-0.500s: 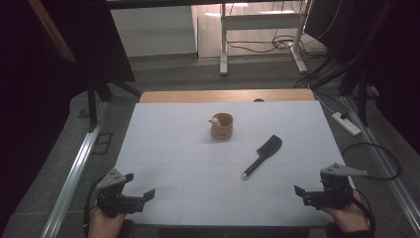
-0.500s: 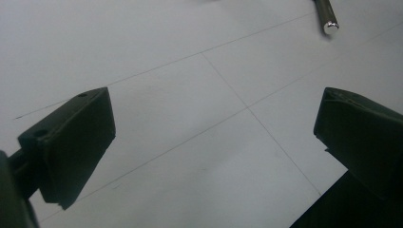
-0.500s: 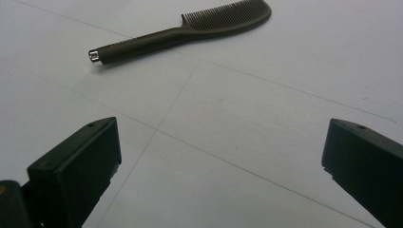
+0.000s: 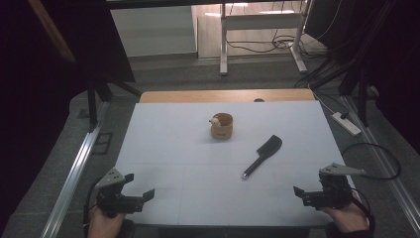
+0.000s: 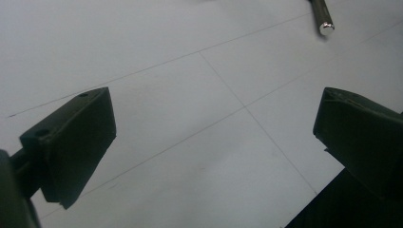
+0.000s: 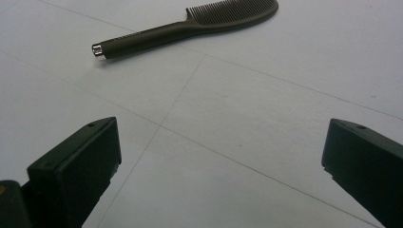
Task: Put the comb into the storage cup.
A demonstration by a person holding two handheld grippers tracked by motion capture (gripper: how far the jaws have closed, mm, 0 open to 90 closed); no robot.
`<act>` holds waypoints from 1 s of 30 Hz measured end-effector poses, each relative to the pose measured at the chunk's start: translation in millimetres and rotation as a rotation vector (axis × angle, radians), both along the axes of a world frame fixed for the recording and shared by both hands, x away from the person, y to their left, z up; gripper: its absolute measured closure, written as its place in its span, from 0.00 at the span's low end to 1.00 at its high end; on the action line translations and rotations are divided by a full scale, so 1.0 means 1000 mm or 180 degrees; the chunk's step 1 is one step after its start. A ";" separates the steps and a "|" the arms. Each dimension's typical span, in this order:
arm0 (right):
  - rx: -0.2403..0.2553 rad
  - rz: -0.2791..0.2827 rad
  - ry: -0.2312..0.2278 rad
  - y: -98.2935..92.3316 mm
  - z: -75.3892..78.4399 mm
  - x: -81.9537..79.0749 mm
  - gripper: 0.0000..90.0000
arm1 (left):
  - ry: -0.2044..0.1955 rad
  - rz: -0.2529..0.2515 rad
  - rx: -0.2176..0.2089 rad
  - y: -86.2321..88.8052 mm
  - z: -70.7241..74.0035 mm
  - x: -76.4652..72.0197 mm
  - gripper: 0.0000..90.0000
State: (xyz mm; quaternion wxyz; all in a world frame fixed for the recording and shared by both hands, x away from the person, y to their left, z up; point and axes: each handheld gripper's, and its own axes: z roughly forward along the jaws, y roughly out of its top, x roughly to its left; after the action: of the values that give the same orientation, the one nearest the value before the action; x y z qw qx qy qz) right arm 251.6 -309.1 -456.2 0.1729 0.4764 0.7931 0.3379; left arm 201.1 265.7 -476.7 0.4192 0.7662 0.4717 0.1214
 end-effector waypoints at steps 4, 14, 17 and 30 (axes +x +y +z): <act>0.0007 0.0026 0.0007 0.000 0.000 0.000 0.00 | 0.0012 -0.0001 -0.0041 0.001 0.000 0.001 0.01; -0.0009 0.0136 0.0028 0.002 0.000 0.001 0.00 | 0.0031 0.0004 -0.0059 0.002 -0.001 0.001 0.01; -0.0029 0.0165 0.0075 0.003 -0.001 0.002 0.00 | 0.0034 -0.0010 -0.0064 0.002 -0.001 0.001 0.01; -0.0032 0.0288 0.0070 0.007 0.000 0.004 0.00 | 0.0054 -0.0020 -0.0070 0.002 -0.001 0.002 0.02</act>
State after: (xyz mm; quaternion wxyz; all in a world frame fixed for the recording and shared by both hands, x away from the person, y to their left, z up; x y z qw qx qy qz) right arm 255.8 -301.7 -456.6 0.1511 0.4428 0.8174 0.3362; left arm 203.0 268.0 -477.7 0.4238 0.7641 0.4741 0.1084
